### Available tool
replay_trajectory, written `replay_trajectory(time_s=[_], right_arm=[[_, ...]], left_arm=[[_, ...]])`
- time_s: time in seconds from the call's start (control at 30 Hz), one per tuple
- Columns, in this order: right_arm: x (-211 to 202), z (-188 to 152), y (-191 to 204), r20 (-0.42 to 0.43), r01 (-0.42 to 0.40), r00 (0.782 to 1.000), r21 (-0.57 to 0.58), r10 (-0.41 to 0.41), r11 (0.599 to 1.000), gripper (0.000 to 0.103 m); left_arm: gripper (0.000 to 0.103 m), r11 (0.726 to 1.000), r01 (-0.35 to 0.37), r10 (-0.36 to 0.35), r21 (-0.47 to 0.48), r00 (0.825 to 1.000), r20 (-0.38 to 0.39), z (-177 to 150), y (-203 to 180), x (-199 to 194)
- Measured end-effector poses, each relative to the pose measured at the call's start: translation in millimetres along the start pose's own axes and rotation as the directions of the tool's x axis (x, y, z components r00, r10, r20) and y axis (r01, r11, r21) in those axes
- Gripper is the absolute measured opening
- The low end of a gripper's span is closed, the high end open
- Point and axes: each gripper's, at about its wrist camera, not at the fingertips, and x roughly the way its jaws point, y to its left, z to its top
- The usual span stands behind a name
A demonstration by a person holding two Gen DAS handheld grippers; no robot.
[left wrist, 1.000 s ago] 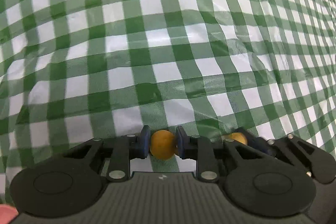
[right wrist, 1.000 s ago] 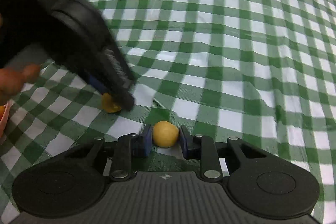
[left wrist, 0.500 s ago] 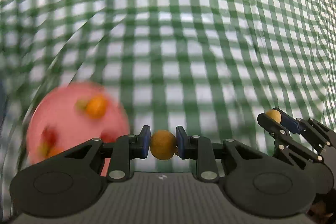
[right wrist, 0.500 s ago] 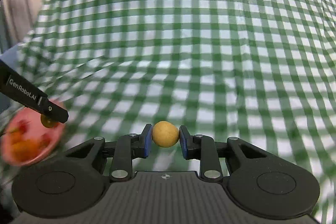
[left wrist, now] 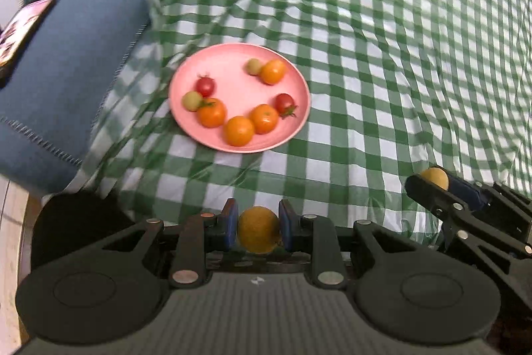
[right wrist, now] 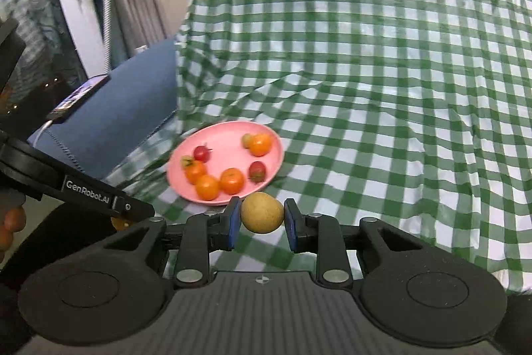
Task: Organize fruits
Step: 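Carry both yellow tomatoes to the pink plate and release them onto it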
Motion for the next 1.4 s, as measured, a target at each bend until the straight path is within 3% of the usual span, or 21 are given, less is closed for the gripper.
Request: replay_trajectory(time_s=[0.37, 0.6, 1.0, 1.4], right_arm=[[-8, 5, 16, 0.006, 0.026, 1.0, -0.042, -0.025, 0.999, 0.029], [11, 12, 16, -0.023, 0.018, 1.0, -0.061, -0.02, 0.998, 0.029], [64, 34, 28, -0.069, 0.006, 0.998, -0.105, -0.014, 0.994, 0.029], [129, 48, 27, -0.118, 0.021, 0.992, -0.16, -0.04, 0.987, 0.029]], left_arm=[[0.029, 0.997, 0.025, -0.019, -0.075, 0.997, 0.08, -6, 27, -25], [0.029, 0.994, 0.01, -0.004, -0.108, 0.998, 0.058, 3, 37, -12], [0.029, 0.991, 0.007, 0.002, -0.133, 0.998, 0.068, 47, 44, 13], [0.029, 0.986, -0.033, 0.04, -0.163, 0.999, 0.035, 98, 70, 67]])
